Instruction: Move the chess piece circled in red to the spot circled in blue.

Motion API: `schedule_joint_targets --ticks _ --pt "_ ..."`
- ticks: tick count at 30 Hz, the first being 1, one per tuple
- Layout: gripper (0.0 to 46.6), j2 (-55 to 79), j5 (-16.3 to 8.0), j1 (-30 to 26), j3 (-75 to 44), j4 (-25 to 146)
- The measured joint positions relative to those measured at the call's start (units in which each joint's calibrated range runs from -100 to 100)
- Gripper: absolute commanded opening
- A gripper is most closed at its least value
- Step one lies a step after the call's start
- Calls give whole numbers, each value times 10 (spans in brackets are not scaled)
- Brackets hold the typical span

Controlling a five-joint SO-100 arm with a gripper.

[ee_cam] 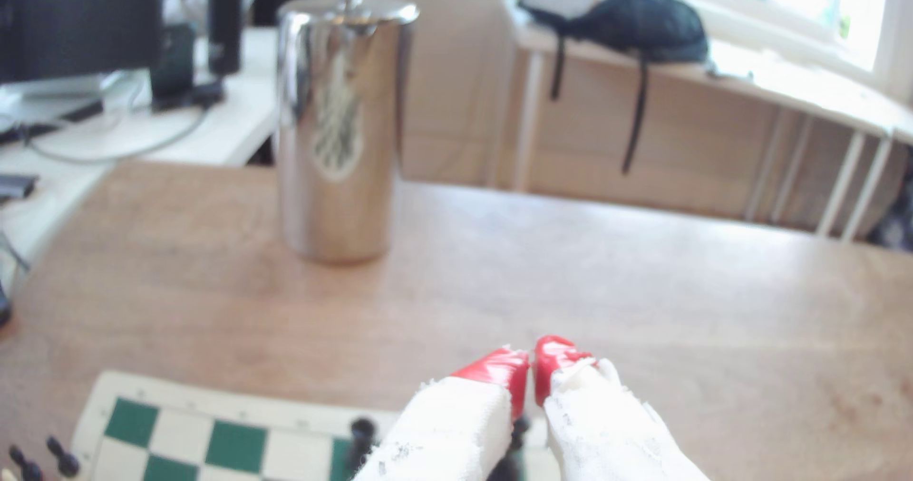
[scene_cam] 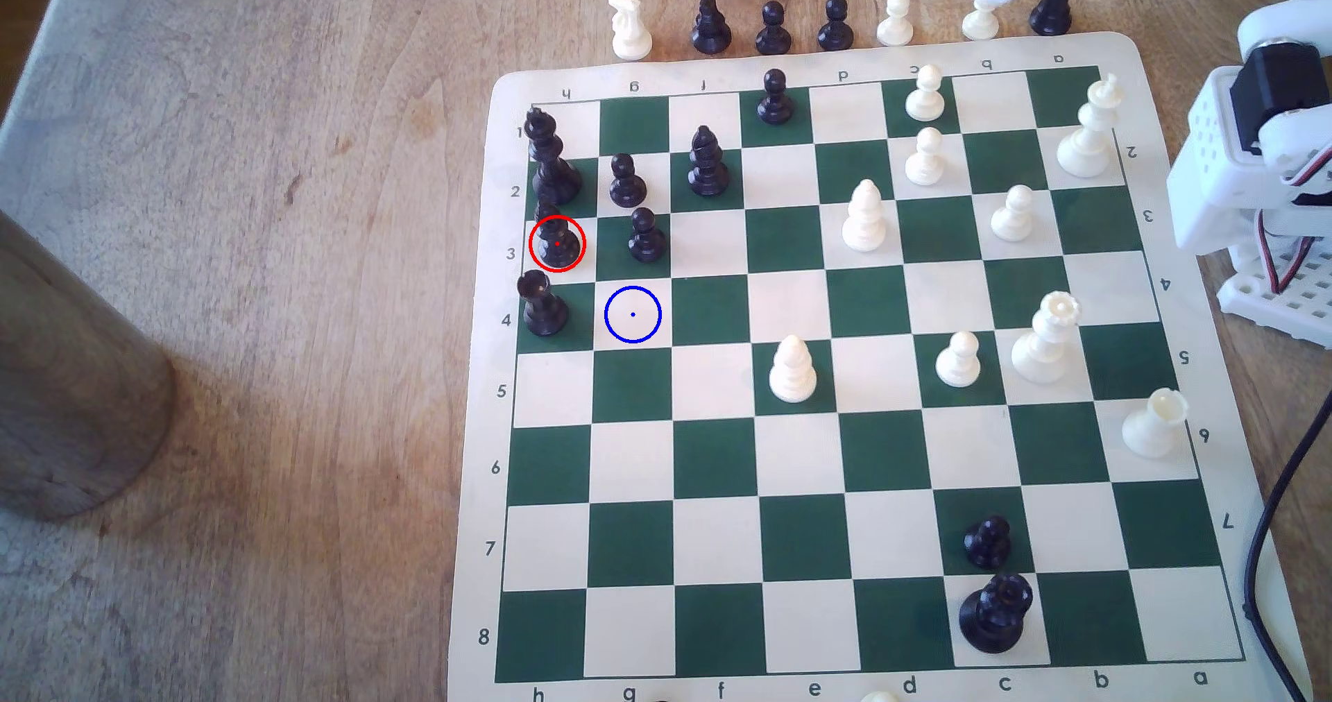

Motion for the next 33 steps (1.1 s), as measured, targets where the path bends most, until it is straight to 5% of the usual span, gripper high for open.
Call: schedule_joint_targets --ticks 7,14,17,33 --pt "63 94 -22 -1 -32 8" --pt "66 209 -80 11 -80 8" --pt "108 242 -97 7 -83 8" --pt "140 365 -108 7 -13 -185"
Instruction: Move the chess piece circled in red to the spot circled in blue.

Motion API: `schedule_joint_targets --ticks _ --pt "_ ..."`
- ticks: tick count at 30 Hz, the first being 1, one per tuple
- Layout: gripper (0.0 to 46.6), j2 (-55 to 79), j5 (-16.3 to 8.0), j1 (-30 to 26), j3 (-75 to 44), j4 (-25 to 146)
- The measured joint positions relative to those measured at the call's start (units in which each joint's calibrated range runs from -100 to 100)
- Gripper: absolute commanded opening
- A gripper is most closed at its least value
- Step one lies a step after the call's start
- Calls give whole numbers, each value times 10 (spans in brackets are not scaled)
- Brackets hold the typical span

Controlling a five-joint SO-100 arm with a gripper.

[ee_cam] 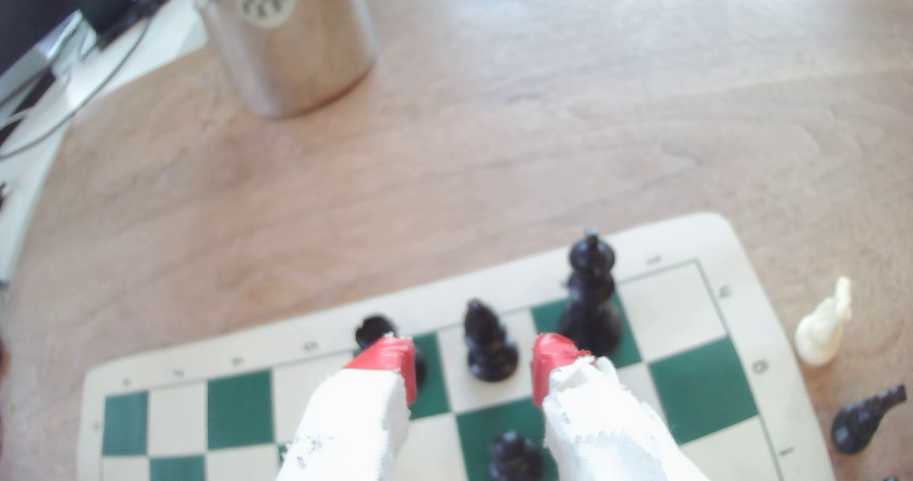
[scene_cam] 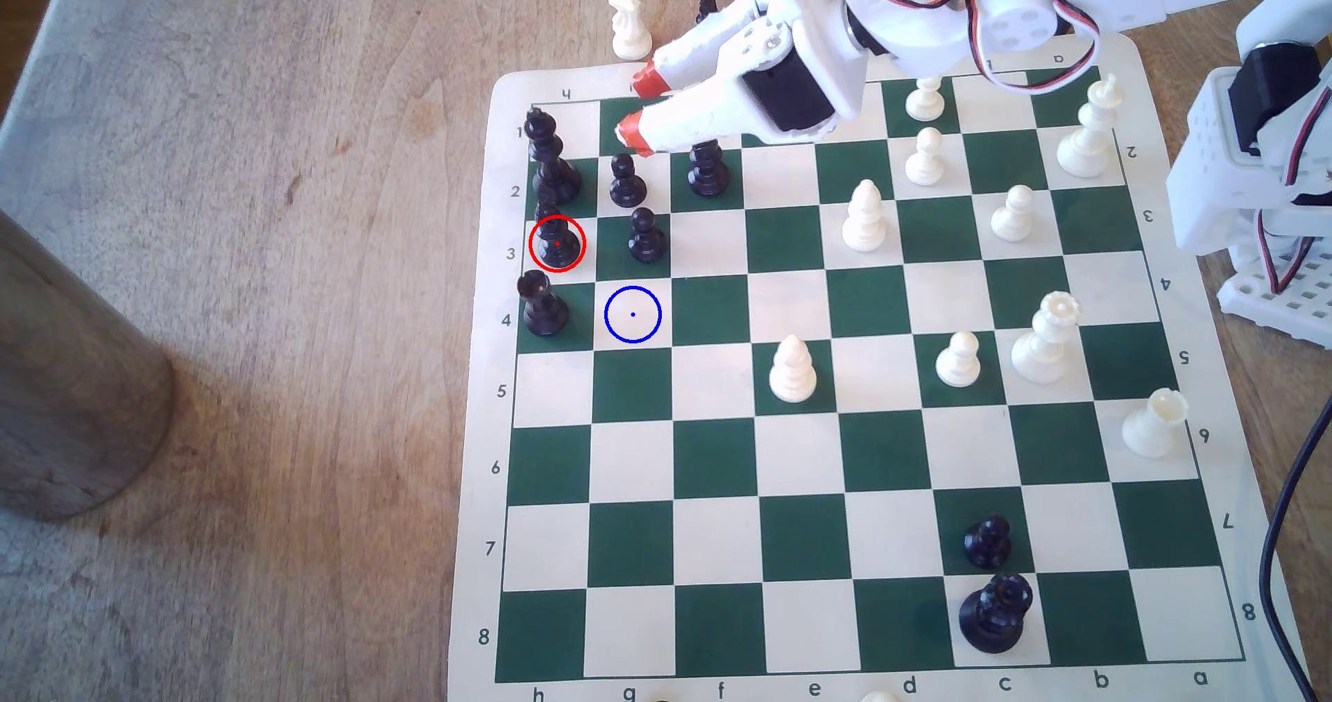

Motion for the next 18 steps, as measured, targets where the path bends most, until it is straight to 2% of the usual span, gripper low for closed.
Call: schedule_joint_targets --ticks 11,18 --pt "147 146 20 1 5 -119" --pt "152 181 40 -1 5 -124"
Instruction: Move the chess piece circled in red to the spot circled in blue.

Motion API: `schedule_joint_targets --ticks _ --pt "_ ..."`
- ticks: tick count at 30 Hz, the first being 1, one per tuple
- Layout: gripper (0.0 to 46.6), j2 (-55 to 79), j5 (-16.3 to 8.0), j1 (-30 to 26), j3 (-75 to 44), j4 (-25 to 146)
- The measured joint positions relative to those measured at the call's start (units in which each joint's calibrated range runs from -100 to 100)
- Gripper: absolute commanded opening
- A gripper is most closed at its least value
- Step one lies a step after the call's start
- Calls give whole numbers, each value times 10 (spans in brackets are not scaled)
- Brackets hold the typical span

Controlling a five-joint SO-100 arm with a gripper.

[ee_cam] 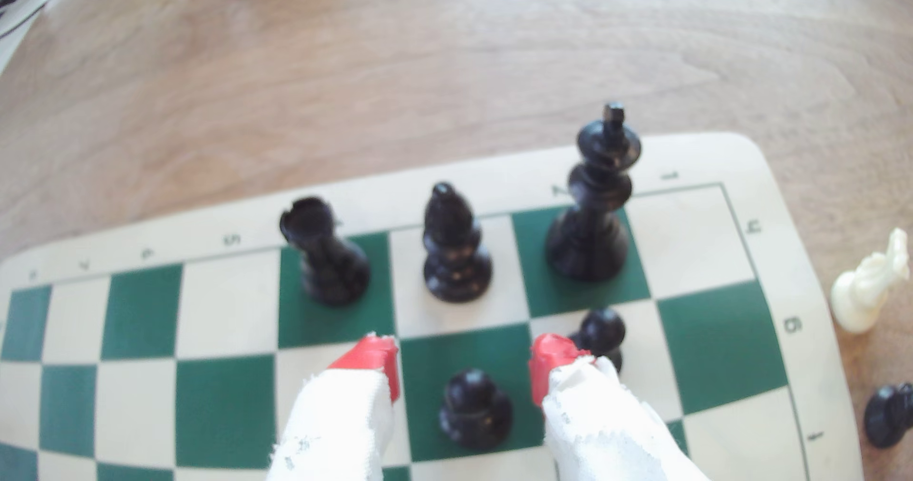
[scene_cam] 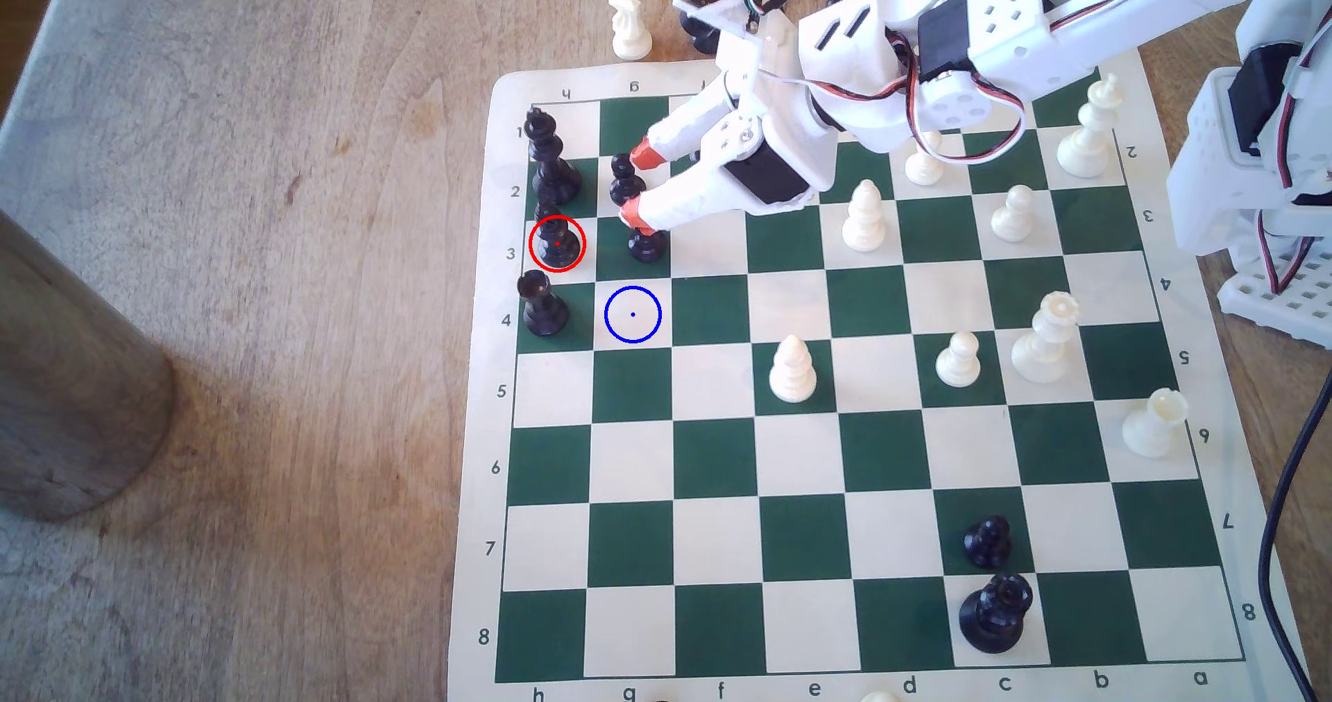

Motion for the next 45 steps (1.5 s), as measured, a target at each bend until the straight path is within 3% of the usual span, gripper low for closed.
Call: schedule_joint_targets --ticks 8,28,42,45 --pt "154 36 18 0 -47 0" --pt "152 168 21 0 -216 24" --pt "148 222 19 -9 -268 24" --pt "103 231 18 -9 -273 24"
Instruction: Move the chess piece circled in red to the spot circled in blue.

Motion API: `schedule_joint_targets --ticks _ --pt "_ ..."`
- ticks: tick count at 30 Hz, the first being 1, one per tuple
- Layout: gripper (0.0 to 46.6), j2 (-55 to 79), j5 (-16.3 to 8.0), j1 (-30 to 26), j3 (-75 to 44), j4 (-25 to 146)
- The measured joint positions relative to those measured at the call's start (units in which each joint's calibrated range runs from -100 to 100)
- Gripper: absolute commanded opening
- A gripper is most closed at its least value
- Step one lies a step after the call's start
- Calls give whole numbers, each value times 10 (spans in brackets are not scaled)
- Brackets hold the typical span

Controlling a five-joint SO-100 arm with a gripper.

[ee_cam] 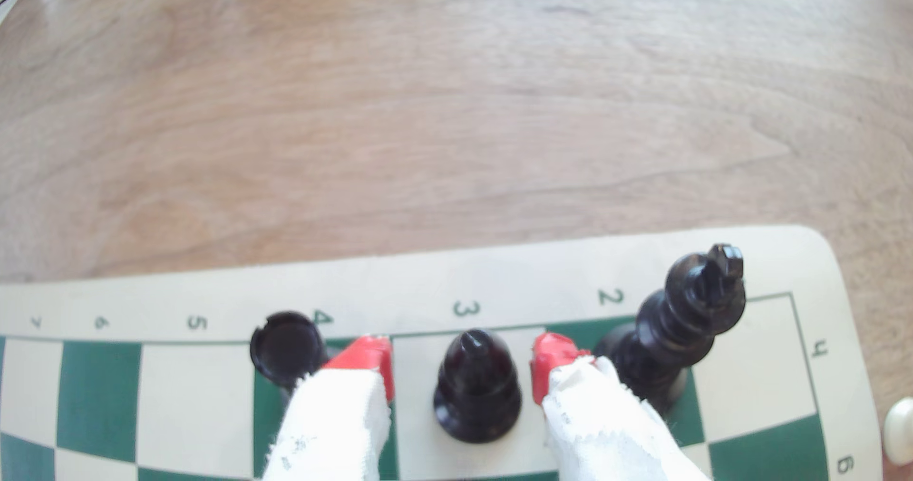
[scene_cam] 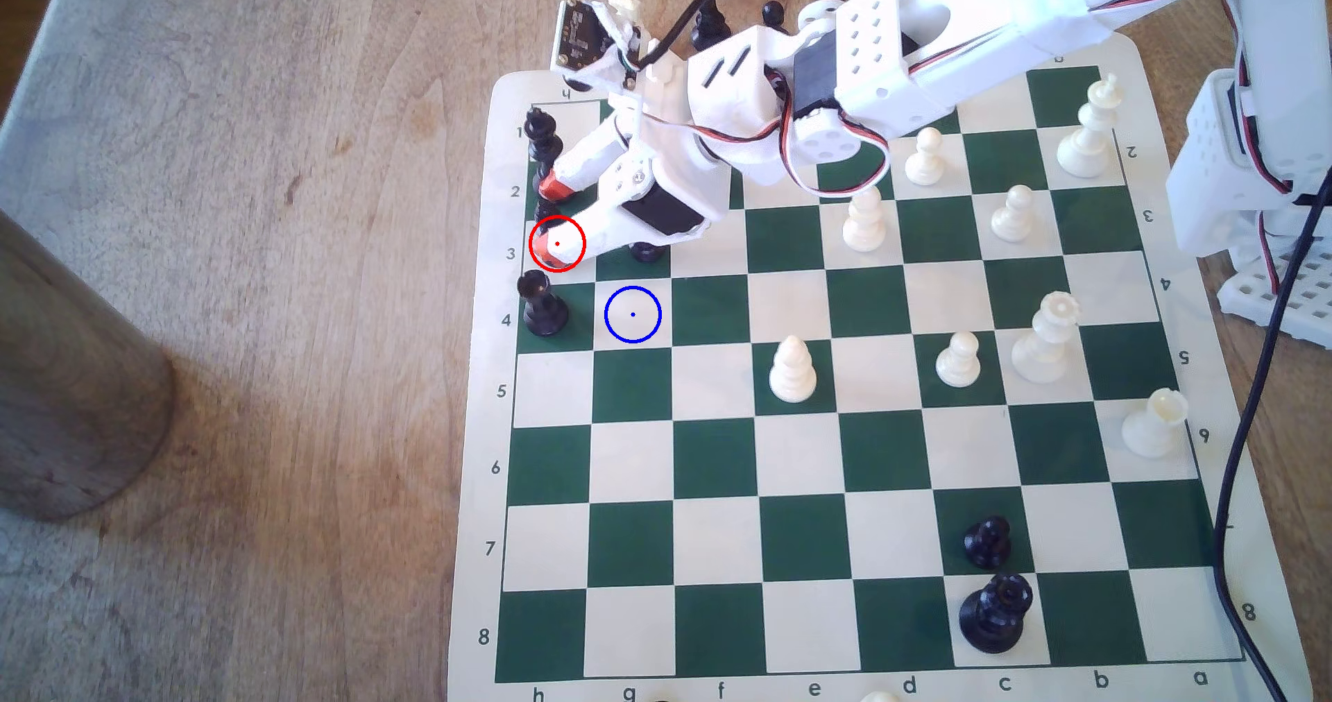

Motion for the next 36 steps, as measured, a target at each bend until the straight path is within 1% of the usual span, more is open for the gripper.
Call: schedule_joint_targets --ticks 2,4,5,15,22,30,33,36 --pt "62 0 0 0 0 0" --pt "41 0 0 0 0 1" --pt "38 0 0 0 0 2" --pt "31 0 0 0 -6 13" --pt "30 -12 -12 4 -14 33" --pt "30 -109 -21 8 -14 84" --pt "29 -155 -22 -1 -10 88" --pt "29 -189 -22 -18 28 89"
